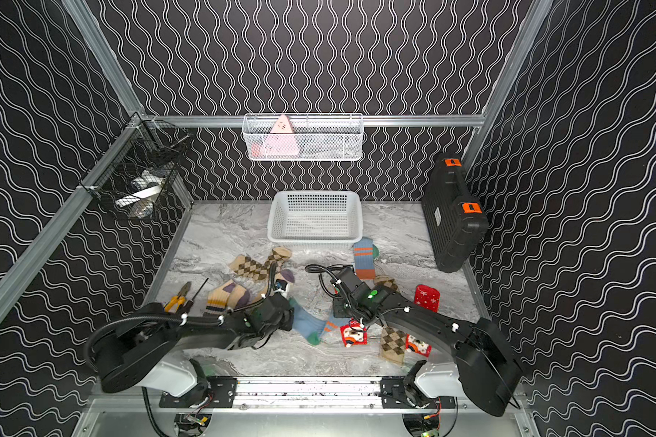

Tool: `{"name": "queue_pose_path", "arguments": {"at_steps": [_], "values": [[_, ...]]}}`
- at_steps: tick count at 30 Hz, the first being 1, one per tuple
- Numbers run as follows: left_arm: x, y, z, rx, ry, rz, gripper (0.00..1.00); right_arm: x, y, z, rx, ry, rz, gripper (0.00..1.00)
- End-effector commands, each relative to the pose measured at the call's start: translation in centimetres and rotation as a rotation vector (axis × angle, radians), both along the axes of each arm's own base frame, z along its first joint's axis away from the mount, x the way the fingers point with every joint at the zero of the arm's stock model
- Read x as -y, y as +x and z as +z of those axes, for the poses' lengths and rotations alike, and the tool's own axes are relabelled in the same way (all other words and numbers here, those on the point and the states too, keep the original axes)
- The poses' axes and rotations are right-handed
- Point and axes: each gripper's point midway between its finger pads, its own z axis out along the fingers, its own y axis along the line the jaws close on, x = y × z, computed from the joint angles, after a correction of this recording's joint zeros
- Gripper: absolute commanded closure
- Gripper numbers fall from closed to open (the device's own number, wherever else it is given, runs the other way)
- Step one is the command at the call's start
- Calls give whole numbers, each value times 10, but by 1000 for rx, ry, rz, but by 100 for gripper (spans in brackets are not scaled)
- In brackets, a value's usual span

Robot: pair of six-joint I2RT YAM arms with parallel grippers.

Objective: Place the socks together as a pair
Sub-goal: Flatten out the sock at the center of the board.

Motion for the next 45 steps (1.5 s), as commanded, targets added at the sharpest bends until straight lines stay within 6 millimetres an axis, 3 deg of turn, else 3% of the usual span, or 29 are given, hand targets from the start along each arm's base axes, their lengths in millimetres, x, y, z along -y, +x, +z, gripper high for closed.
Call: {"name": "queue_pose_path", "arguments": {"at_steps": [1, 9, 18, 20, 25, 28, 33, 35, 38, 41, 45], "values": [[-18, -19, -4, -33, -19, 52, 96, -18, 3, -2, -21, 17, 38, 59], [-37, -34, 0, -9, -42, 72, 93, -52, 15, -25, -72, -71, 69, 52], [-42, -36, -1, 1, -49, 79, 91, -34, 20, -57, -103, -222, 6, 52], [-42, -36, -2, 3, -52, 79, 91, -38, 20, -62, -114, -212, 12, 58], [-41, -35, -5, 8, -51, 83, 91, -52, 20, -77, -144, -175, 31, 89], [-44, -31, -6, 25, -35, 97, 91, -66, 25, -67, -122, -115, 52, 100], [-52, -18, 4, 61, -30, 133, 92, -88, 39, -9, -3, 22, 87, 100], [-55, -14, 11, 76, -19, 145, 92, -90, 37, 16, 36, 89, 100, 100], [-62, -14, 19, 101, -19, 167, 91, -83, 20, 36, 66, 184, 121, 100], [-67, -17, 20, 113, -42, 182, 89, -63, -3, 36, 75, 245, 116, 100], [-67, -18, 20, 114, -48, 184, 78, -32, -30, 9, 47, 241, 96, 90]]}}
